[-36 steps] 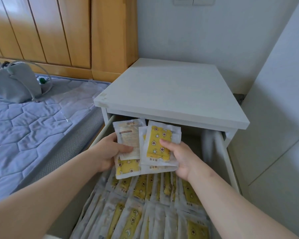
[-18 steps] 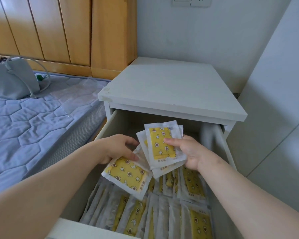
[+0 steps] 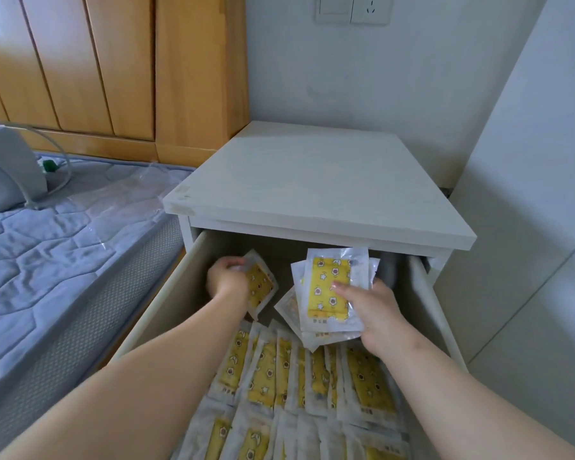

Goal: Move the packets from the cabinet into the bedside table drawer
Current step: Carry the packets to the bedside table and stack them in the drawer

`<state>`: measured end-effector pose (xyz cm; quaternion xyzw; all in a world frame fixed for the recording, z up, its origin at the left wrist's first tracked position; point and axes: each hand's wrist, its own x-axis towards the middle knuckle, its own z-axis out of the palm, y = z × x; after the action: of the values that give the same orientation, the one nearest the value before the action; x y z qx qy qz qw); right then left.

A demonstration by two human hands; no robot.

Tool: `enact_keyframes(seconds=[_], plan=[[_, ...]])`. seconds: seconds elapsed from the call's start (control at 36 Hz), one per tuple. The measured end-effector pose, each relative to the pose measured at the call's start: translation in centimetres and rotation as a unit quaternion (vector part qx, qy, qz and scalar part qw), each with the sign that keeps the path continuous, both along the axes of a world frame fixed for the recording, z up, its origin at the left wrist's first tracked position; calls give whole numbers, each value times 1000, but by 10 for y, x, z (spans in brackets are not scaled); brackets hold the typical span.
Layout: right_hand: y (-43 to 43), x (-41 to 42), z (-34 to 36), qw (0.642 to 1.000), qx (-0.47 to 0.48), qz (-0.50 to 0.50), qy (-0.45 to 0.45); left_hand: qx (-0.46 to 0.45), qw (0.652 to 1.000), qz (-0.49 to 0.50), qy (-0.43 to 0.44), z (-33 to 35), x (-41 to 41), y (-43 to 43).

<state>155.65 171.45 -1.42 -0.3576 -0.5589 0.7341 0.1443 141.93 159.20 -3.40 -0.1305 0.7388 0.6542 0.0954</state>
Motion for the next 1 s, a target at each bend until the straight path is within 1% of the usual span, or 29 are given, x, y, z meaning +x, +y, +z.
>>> enact_keyframes(seconds=[0.11,0.17,0.19,0.22,0.25,0.28,0.31,0.36,0.39,0.42,0.44,0.47,0.5,0.53,0.56,0.64,0.72,0.81,0.86,0.89,0.92,0.94,0.97,1.0], plan=[[0,-3,-6,1000,4,10,-1,61,997,51,-16,-23,-17,9],[0,-4,-9,1000,4,17,0,57,997,59,-4,-31,-21,13],[0,-4,-9,1000,5,20,-1,41,998,53,9,-34,-23,16],[1,-5,-10,1000,5,22,-1,1,999,40,34,-37,-24,17],[1,-5,-9,1000,6,24,-1,-65,995,6,70,-40,-25,17],[1,-5,-9,1000,5,23,1,-138,983,-40,116,-44,-25,15],[2,-4,-8,1000,3,19,3,-217,957,-95,169,-49,-26,13],[4,-2,-7,1000,-5,10,8,-328,898,-195,219,-54,-27,7],[6,-2,-6,1000,-11,5,10,-398,849,-253,238,-56,-26,4],[6,-1,-5,1000,-16,0,11,-466,793,-299,254,-56,-24,1],[7,-1,-4,1000,-20,-4,12,-519,727,-349,284,-58,-26,-2],[7,-2,-4,1000,-23,-7,13,-550,671,-404,291,-57,-28,-5],[8,-2,-4,1000,-24,-9,13,-565,632,-451,277,-56,-30,-7],[7,-2,-4,1000,-24,-9,13,-572,604,-491,258,-55,-31,-9],[7,-3,-4,1000,-23,-9,13,-572,591,-516,239,-54,-32,-11],[7,-3,-6,1000,-18,-5,9,-593,571,-528,208,-47,-33,-10],[6,-3,-8,1000,-14,-4,7,-606,564,-527,191,-43,-33,-10],[5,-3,-8,1000,-17,1,10,-616,549,-537,174,-41,-28,-13],[5,-4,-7,1000,-26,4,17,-631,535,-531,179,-38,-23,-14],[4,-5,-8,999,-32,5,23,-630,550,-515,190,-33,-20,-13],[4,-5,-8,999,-40,6,30,-607,595,-487,203,-27,-18,-12],[4,-6,-8,998,-47,5,38,-556,671,-448,201,-19,-14,-11],[4,-7,-8,997,-54,2,46,-478,755,-408,187,-9,-9,-8],[4,-8,-9,997,-62,-2,53,-392,825,-377,152,-1,-4,-4]])
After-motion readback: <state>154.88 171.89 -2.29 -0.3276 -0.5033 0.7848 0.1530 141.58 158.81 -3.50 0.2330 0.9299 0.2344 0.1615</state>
